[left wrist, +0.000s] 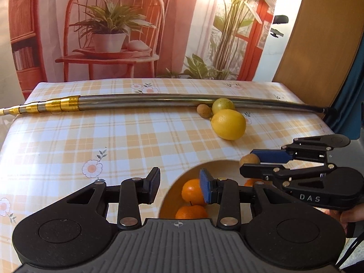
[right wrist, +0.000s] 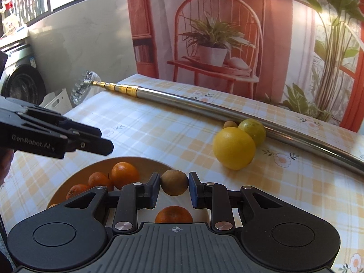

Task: Organize fruits
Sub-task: 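Carry the tangerine in the left tool and kiwi in the right tool over the plate, then open the right tool to drop the kiwi while the left tool drops its tangerine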

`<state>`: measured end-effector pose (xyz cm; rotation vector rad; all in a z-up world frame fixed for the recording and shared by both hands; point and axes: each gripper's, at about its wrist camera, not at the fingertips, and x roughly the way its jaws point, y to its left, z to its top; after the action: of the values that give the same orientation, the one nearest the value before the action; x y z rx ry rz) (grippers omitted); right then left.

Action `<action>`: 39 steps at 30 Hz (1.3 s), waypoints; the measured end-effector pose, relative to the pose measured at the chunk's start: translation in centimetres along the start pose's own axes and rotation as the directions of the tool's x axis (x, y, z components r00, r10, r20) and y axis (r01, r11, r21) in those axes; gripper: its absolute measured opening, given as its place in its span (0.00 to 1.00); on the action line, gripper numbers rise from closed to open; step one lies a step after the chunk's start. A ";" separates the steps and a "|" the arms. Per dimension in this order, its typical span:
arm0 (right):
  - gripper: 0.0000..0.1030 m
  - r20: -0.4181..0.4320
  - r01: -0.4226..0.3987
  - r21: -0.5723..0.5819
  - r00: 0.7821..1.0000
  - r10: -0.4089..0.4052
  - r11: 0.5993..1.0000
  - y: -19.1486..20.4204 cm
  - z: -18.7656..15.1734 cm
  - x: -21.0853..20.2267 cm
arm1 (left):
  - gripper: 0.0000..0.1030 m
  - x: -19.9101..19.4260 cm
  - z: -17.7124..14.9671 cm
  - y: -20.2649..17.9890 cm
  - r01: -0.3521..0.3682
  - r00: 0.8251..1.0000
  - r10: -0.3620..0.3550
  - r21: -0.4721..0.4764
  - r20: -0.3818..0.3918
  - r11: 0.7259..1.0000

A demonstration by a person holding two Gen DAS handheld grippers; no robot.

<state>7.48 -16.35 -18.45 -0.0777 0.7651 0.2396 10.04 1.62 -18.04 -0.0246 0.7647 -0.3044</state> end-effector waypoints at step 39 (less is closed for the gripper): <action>0.25 0.033 0.045 0.045 0.998 -0.047 0.998 -0.9 1.2 -0.2 | 0.39 -2.3 0.5 2.6 -0.048 0.997 0.051 -0.048 0.060 0.998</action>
<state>8.37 -17.03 -17.45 -0.0489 0.7335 0.1797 9.54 4.71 -16.47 -0.0583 0.7106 -0.2373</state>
